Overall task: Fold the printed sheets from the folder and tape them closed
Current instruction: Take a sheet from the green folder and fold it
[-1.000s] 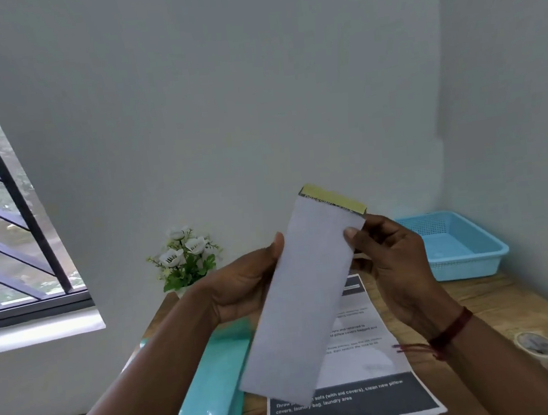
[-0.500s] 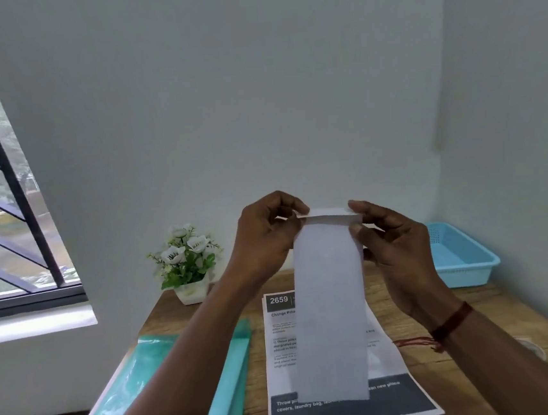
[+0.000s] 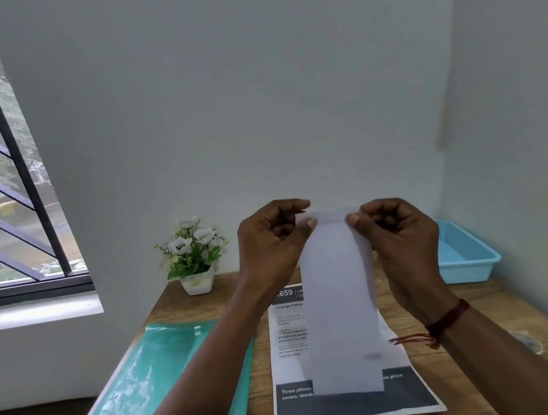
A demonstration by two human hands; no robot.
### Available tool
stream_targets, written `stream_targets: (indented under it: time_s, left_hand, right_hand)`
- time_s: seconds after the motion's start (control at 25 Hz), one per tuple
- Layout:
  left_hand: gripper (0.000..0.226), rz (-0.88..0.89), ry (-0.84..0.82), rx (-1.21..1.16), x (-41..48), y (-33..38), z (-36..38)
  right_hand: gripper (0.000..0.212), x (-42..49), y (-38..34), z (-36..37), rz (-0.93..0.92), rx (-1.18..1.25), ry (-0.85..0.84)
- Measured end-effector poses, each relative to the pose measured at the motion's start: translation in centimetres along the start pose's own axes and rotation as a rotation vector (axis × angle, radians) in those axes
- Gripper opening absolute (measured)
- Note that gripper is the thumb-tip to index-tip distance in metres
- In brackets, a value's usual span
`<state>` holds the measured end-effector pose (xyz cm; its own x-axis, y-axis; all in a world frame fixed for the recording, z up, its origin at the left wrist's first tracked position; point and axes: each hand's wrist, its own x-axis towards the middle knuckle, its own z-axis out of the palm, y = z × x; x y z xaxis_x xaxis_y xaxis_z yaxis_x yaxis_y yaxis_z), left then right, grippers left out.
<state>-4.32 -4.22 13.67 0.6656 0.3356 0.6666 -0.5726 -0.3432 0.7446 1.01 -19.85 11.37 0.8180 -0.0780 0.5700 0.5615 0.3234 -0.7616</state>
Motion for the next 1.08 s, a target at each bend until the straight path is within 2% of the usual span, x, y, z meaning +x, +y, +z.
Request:
stream_targets:
  time_s: [0.08, 0.16, 0.2, 0.28, 0.32, 0.36, 0.4, 0.48, 0.6, 0.72, 0.84, 0.96, 1.08]
  left_hand:
    - [0.030, -0.016, -0.016, -0.065, 0.0, 0.5, 0.1]
    - [0.028, -0.036, -0.021, -0.062, -0.1, 0.8, 0.4]
    - [0.025, -0.023, 0.013, -0.007, -0.2, 0.7, 0.6]
    - [0.017, 0.024, 0.211, 0.175, -0.6, 0.8, 0.9]
    - [0.008, 0.014, 0.314, 0.200, -0.9, 1.1, 1.1]
    - [0.009, -0.039, 0.359, 0.166, -1.2, 1.6, 1.3]
    - [0.020, -0.144, 0.322, 0.066, -1.4, 2.1, 1.4]
    - [0.034, -0.389, 0.136, -0.152, -1.7, 3.1, 1.6]
    - [0.034, -0.557, 0.010, -0.242, -2.0, 3.0, 1.0]
    - [0.034, -0.652, 0.006, -0.303, -2.5, 1.6, -0.1]
    - [0.028, -0.766, 0.007, -0.341, -3.0, -0.1, -1.5]
    - [0.021, -0.869, 0.033, -0.295, -3.2, -2.7, -3.0]
    - [0.020, -0.932, 0.028, -0.193, -3.6, -5.5, -4.3]
  right_hand:
    - [0.029, -0.2, -0.9, 0.2, 0.083, 0.085, -0.009]
    - [0.022, -0.4, -1.4, 0.3, 0.093, 0.087, -0.050]
    - [0.017, -0.6, -1.5, 0.4, 0.039, 0.054, -0.050]
    - [0.015, -0.9, -1.6, 0.4, -0.181, -0.081, 0.006]
    - [0.016, -1.1, -1.5, 0.4, -0.341, -0.186, 0.037]
    - [0.018, -1.3, -1.3, 0.4, -0.519, -0.308, 0.049]
    - [0.020, -1.6, -1.0, 0.4, -0.700, -0.430, 0.042]
    - [0.020, -2.2, 0.0, 0.3, -0.995, -0.607, -0.036]
    - [0.018, -3.2, 1.4, 0.2, -1.139, -0.731, -0.142]
    - [0.020, -4.1, 2.4, 0.3, -1.127, -0.769, -0.230]
    - [0.044, -4.6, 3.4, -0.5, -0.978, -0.840, -0.406]
    - [0.063, -4.9, 4.9, -1.9, -0.625, -0.873, -0.582]
    - [0.071, -4.9, 6.5, -3.3, -0.284, -0.900, -0.746]
